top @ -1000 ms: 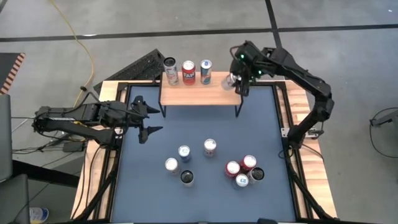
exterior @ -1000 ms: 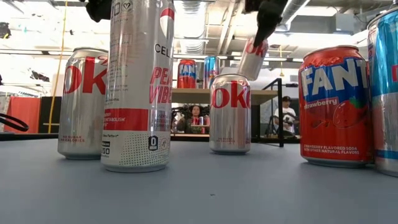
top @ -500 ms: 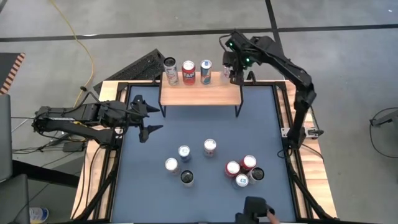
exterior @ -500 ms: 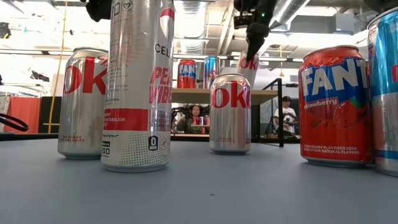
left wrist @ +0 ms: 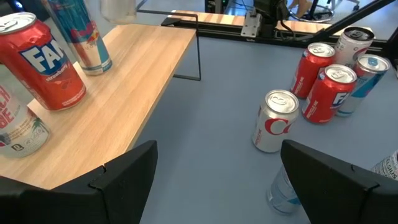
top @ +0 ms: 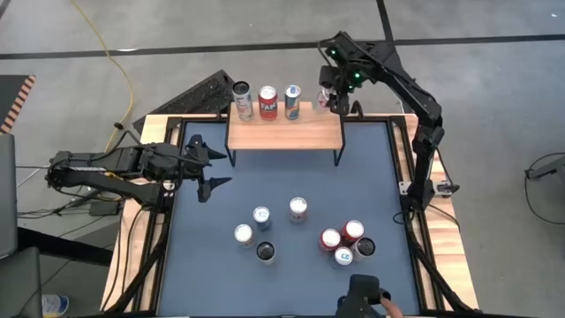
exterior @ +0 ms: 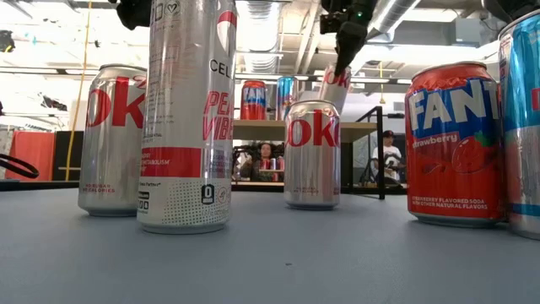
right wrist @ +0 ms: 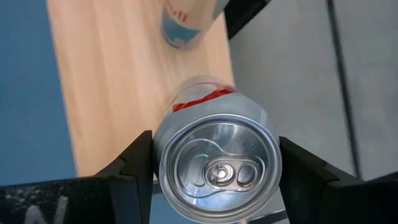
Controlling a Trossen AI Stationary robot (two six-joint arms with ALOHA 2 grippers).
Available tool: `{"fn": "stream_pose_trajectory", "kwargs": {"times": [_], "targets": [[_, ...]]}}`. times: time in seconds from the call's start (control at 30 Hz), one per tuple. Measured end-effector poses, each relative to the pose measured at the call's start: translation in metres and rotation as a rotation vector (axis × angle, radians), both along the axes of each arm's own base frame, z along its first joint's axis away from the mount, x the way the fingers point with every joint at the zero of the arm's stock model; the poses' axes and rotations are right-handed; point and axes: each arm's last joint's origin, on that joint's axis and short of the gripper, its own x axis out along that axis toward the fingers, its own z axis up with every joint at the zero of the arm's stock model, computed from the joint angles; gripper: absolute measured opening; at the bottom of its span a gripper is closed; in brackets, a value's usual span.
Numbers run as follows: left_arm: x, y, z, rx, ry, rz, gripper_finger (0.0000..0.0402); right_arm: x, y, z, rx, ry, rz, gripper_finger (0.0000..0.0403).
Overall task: Place canned beverage on shelf
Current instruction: Put the middle right white soda can on the shelf
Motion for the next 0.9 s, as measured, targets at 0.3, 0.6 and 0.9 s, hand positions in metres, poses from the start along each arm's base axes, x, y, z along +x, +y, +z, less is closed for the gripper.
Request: {"fn": "stream_pose_trajectory", "kwargs": {"times": [0.3, 0.6, 0.9], "targets": [[0.000, 0.001, 0.001, 0.005, -0.009, 0.019, 0.0332, 0.002, -0.006, -0.006, 0.064, -0.023, 0.019, 0.0235], [0.000, 0.001, 0.001, -0.003, -0.013, 0.023, 0.0332, 0.019, -0.013, -0.028, 0.092, 0.044, 0.054, 0.0235], [0.000, 0.001, 0.001, 0.000, -0.016, 0.022, 0.0332, 0.016, -0.015, -0.029, 0.092, 0.062, 0.047, 0.0235]]}}
